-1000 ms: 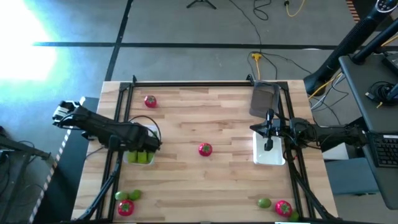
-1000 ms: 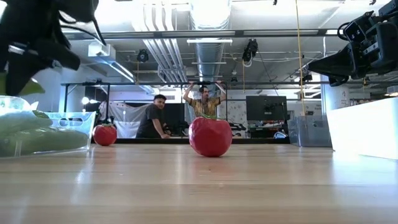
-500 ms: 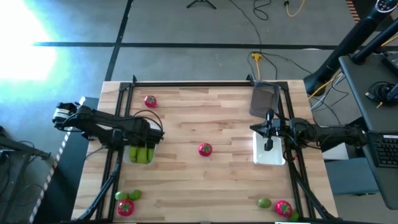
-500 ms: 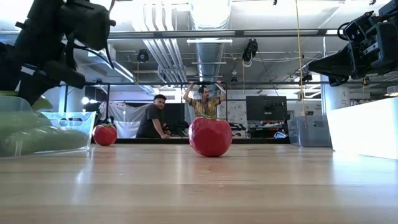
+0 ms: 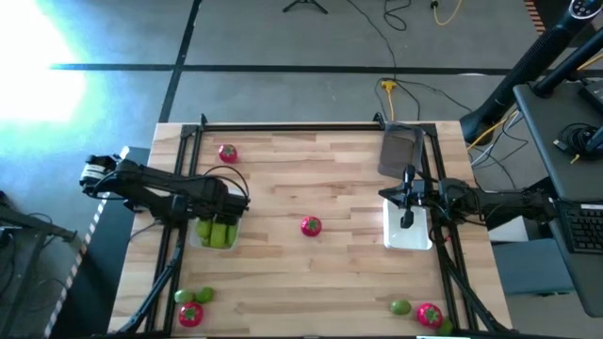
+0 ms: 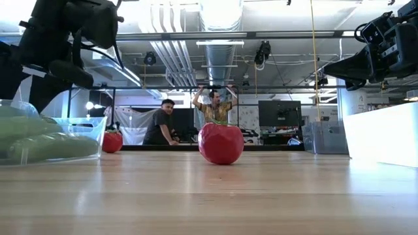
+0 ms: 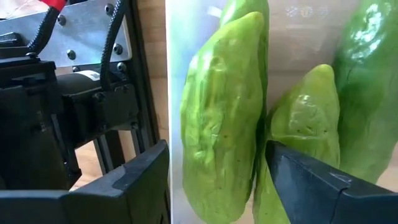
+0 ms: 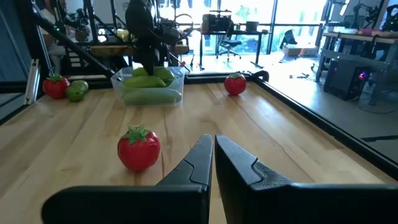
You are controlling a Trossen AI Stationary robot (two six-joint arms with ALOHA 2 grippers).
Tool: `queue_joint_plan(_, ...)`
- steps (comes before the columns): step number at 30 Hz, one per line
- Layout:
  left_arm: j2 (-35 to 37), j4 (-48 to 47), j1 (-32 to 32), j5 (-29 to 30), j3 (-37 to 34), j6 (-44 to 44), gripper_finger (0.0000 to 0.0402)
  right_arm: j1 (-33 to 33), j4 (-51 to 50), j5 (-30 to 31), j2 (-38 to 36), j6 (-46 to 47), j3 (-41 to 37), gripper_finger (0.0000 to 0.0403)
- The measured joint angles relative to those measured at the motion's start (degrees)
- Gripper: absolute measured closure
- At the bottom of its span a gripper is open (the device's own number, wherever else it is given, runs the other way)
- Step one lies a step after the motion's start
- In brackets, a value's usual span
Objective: Sort produce into baskets
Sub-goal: Put the cucumber into the transparent bin, then put the tomato into the white bin
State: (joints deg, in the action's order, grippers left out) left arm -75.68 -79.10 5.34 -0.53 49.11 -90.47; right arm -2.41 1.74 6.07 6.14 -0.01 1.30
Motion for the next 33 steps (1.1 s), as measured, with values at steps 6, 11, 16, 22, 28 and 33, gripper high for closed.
queue_joint_plan(6,0.0,-1.7,0.0,0.0,3.5,2.1,0.0155,0.0,0.0,0.0,0.0,0.0,0.0,0.0390)
queue_joint_plan(11,0.0,-7.2,0.0,1.6,10.3,3.2,0.0161,0.0,0.0,0.0,0.0,0.0,0.0,0.0390)
queue_joint_plan(16,0.0,-10.9,0.4,2.6,16.8,3.2,0.0161,0.0,0.0,0.0,0.0,0.0,0.0,0.0390)
queue_joint_plan(22,-0.3,-8.9,1.8,10.1,23.2,7.0,0.0161,0.0,0.0,0.0,0.0,0.0,0.0,0.0390)
queue_joint_plan(28,-1.3,-7.7,1.9,21.8,29.7,11.5,0.0162,0.0,0.0,0.0,0.0,0.0,0.0,0.0390)
queue_joint_plan(33,-2.7,1.3,2.6,29.6,30.7,25.2,0.0162,0.0,0.0,0.0,0.0,0.0,0.0,0.0390)
